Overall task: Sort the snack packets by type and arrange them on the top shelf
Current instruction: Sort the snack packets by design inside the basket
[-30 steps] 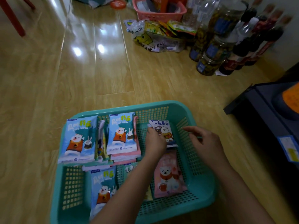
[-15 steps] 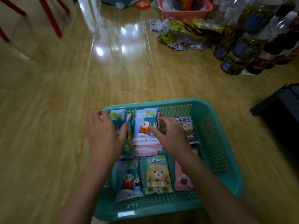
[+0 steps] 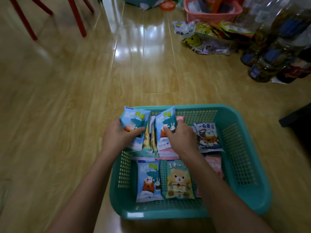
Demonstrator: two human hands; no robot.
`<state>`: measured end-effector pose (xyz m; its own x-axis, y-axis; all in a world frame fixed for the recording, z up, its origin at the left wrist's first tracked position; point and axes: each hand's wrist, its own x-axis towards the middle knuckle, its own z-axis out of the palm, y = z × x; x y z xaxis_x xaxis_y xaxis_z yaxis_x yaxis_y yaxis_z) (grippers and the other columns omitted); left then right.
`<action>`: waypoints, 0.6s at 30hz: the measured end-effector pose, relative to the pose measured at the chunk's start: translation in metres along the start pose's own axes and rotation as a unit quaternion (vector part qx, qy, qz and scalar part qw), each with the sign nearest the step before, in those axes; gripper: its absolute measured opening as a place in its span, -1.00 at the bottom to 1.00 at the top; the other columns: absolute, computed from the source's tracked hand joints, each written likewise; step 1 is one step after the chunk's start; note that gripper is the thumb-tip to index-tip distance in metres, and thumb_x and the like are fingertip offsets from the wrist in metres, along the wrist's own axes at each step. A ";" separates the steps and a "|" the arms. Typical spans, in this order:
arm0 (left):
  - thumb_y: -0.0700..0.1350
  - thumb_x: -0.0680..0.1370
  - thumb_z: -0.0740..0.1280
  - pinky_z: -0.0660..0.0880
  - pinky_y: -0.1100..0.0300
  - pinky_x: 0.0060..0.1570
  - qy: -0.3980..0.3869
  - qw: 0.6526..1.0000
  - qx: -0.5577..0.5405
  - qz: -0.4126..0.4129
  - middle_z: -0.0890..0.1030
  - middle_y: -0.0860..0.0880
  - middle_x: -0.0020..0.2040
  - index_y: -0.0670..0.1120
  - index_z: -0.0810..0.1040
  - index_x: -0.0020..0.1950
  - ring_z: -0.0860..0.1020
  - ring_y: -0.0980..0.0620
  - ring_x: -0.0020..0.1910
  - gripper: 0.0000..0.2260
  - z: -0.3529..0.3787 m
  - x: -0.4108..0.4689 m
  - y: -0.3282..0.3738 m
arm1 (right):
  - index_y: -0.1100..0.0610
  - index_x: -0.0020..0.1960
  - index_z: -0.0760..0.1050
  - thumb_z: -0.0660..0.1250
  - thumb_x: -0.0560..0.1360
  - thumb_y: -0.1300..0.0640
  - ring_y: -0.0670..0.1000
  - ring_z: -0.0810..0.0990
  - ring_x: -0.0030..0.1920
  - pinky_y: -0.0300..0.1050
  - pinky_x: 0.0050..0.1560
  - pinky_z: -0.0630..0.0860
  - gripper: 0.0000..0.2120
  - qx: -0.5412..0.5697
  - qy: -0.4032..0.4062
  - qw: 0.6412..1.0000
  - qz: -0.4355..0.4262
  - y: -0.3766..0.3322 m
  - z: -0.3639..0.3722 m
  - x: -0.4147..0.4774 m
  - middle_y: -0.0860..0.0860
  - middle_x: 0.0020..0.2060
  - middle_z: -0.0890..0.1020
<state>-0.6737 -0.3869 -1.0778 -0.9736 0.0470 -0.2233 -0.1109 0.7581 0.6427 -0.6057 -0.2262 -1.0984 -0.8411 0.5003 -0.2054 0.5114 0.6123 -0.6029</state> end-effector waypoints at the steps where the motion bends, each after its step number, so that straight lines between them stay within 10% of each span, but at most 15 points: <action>1: 0.07 0.30 0.54 0.44 0.05 -0.28 -0.002 0.999 -0.043 -0.008 0.53 -0.02 -0.26 -0.11 0.42 -0.16 0.51 -0.03 -0.25 -0.61 -0.002 -0.001 -0.002 | 0.17 0.35 0.31 0.21 0.55 -0.06 0.14 0.56 0.03 -0.11 -0.15 0.40 -0.54 0.025 -0.002 1.000 0.003 0.000 -0.004 -0.004 0.12 0.08 0.59; 5: -0.06 0.42 0.46 0.54 0.09 -0.20 -0.024 0.979 -0.203 -0.010 0.66 -0.06 -0.12 -0.09 0.53 0.02 0.62 0.01 -0.19 -0.76 -0.017 -0.021 -0.009 | 0.18 0.10 0.45 0.16 0.57 -0.05 0.07 0.58 -0.11 -0.06 -0.20 0.50 -0.69 0.140 -0.034 0.989 0.027 0.015 -0.031 -0.041 0.08 -0.08 0.60; 9: -0.14 0.50 0.35 0.54 0.27 -0.23 -0.102 0.942 -0.317 -0.030 0.68 -0.06 -0.05 -0.14 0.53 0.14 0.64 0.06 -0.17 -0.77 -0.034 -0.058 -0.017 | 0.07 0.05 0.50 0.22 0.55 0.07 -0.06 0.64 -0.06 -0.15 -0.05 0.58 -0.86 0.275 -0.260 0.921 0.087 0.034 -0.042 -0.093 -0.02 -0.05 0.65; 14: -0.17 0.51 0.29 0.58 0.26 -0.27 -0.140 0.922 -0.353 -0.066 0.71 -0.05 -0.09 -0.08 0.56 0.07 0.67 0.05 -0.21 -0.84 -0.044 -0.088 -0.025 | 0.19 0.06 0.50 0.19 0.58 0.02 -0.12 0.49 -0.25 -0.26 -0.22 0.43 -0.74 0.115 -0.389 0.912 0.056 0.040 0.001 -0.111 0.01 -0.15 0.59; 18: -0.21 0.54 0.25 0.52 0.37 -0.35 -0.180 0.919 -0.341 -0.087 0.71 0.06 -0.16 -0.01 0.55 0.07 0.66 0.14 -0.26 -0.83 -0.045 -0.104 -0.030 | 0.10 -0.34 0.33 0.25 0.54 0.02 -0.09 0.32 -0.46 -0.20 -0.41 0.23 -0.68 0.021 -0.346 0.937 0.036 0.031 0.028 -0.098 0.00 -0.45 0.39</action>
<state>-0.5781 -0.4436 -1.0408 -0.8132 0.2692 -0.5161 -0.4779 0.1972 0.8560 -0.5122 -0.2739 -1.1187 -0.7250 0.0138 -0.6886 0.5757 0.5610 -0.5949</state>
